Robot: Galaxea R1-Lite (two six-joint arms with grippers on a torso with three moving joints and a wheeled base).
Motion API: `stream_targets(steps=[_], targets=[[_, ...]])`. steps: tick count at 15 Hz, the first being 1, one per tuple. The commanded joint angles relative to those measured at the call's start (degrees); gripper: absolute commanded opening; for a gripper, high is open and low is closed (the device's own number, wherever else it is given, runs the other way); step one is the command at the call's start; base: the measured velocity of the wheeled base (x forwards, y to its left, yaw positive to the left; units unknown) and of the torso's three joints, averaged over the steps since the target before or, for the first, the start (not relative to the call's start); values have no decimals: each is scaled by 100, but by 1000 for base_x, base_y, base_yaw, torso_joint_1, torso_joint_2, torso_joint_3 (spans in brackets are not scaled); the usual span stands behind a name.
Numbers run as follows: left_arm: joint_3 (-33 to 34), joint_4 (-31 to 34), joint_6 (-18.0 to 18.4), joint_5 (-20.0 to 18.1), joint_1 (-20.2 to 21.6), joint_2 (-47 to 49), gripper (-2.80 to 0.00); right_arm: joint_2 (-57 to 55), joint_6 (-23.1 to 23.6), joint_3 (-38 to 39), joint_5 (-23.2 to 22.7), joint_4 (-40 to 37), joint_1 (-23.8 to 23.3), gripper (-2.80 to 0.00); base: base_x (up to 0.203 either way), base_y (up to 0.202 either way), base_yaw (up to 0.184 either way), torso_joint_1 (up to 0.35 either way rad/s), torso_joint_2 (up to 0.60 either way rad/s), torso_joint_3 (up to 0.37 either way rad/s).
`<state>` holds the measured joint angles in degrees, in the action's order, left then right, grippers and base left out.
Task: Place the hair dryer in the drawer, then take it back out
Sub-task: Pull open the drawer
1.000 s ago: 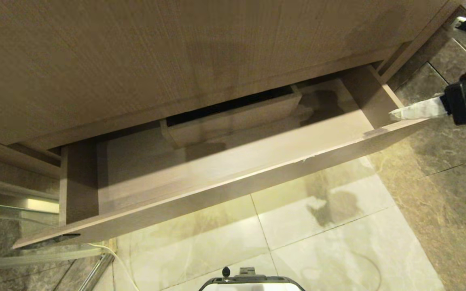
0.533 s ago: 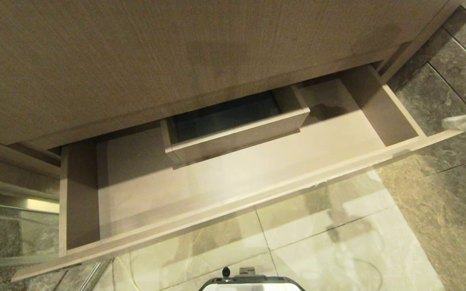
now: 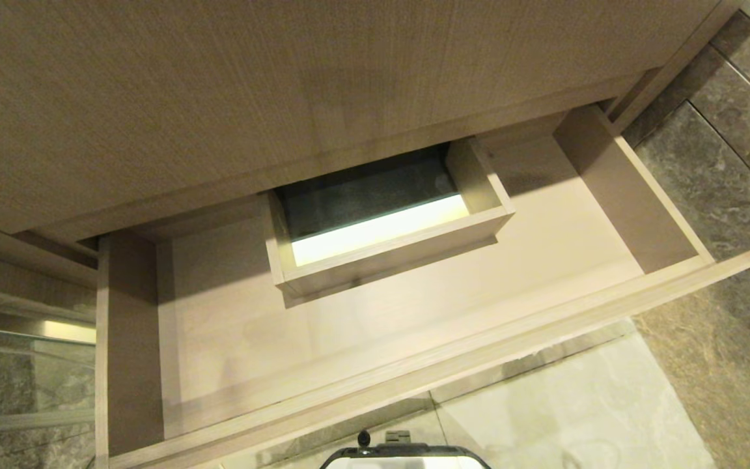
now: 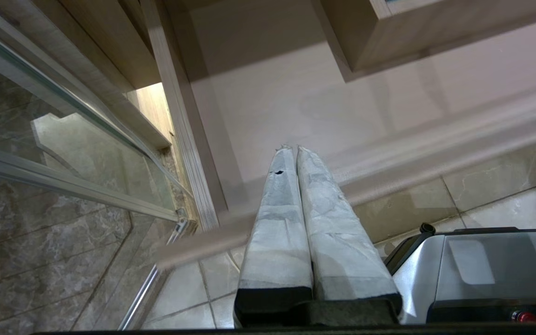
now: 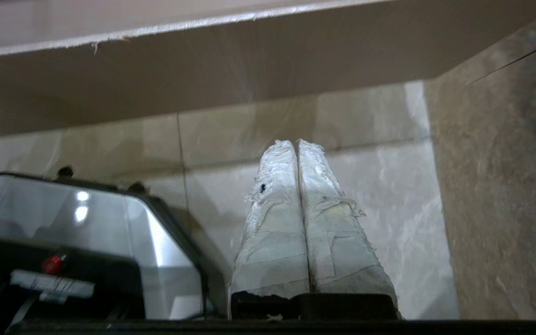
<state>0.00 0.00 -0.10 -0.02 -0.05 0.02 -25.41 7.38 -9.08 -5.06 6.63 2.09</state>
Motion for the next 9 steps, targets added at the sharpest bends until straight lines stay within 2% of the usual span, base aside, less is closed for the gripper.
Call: stream_targets(steps=[1, 4, 9], targets=[[9, 0, 1, 2, -4, -2, -280, 1795, -46, 826, 195, 183, 216, -280, 0, 0, 0, 0, 0, 0], [1, 0, 1, -7, -4, -2, -280, 2762, -242, 1117, 371, -47, 572, -280, 0, 0, 0, 0, 0, 0], [0, 0, 1, -2, -4, -2, -280, 2770, -298, 1138, 415, -57, 617, -280, 0, 0, 0, 0, 0, 0]])
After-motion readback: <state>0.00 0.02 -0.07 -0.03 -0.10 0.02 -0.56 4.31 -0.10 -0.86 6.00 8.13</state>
